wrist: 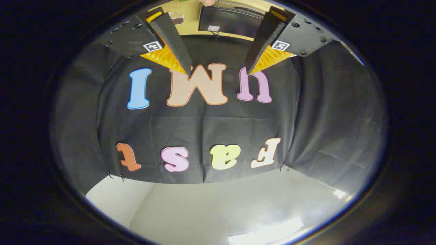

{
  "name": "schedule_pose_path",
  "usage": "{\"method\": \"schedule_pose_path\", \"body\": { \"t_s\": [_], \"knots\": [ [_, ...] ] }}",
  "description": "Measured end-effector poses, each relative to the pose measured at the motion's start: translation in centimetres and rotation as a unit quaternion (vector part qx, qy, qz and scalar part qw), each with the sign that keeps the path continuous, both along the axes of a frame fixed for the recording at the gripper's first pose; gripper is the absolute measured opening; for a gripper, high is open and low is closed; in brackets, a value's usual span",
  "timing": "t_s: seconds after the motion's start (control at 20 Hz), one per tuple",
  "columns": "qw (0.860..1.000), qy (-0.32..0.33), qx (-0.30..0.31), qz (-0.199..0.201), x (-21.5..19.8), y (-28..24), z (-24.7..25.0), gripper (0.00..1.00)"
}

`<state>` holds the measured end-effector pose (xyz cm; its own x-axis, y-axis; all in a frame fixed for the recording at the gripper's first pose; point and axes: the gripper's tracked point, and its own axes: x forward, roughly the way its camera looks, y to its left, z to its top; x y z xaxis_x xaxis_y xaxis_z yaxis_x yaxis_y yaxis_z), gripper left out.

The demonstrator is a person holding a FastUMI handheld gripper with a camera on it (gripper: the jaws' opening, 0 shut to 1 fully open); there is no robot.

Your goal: Open the toaster oven, put the food inside, and close the toaster oven door.

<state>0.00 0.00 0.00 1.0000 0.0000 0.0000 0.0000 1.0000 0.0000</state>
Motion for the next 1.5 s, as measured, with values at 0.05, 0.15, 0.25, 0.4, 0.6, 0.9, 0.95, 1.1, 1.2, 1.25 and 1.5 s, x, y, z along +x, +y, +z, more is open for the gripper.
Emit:
{"method": "schedule_pose_path", "body": {
  "t_s": [0.05, 0.15, 0.25, 0.4, 0.6, 0.9, 0.95, 1.1, 1.2, 1.25, 1.5],
  "knots": [
    [1.000, 0.002, 0.000, 0.002, 0.2, 0.3, 0.1, 1.00],
    [1.000, 0.004, 0.002, 0.002, 0.5, 0.8, 0.0, 1.00],
    [1.000, 0.006, 0.004, 0.002, 0.8, 1.2, 0.0, 1.00],
    [1.000, 0.008, 0.003, 0.002, 1.1, 1.5, -0.4, 1.00],
    [1.000, 0.016, 0.002, 0.000, 1.4, 1.6, -1.0, 1.00],
    [1.000, 0.031, -0.002, 0.000, 2.4, 2.0, -3.1, 1.00],
    [0.999, 0.041, -0.005, 0.000, 2.9, 2.2, -4.3, 1.00],
    [0.996, 0.082, -0.018, 0.003, 3.8, 3.1, -10.0, 1.00],
    [0.993, 0.116, -0.024, 0.006, 4.2, 3.9, -14.7, 1.00],
    [0.990, 0.136, -0.028, 0.005, 4.2, 4.2, -16.9, 1.00],
    [0.975, 0.220, -0.038, 0.013, 3.9, 5.8, -26.8, 1.00]
  ]
}}
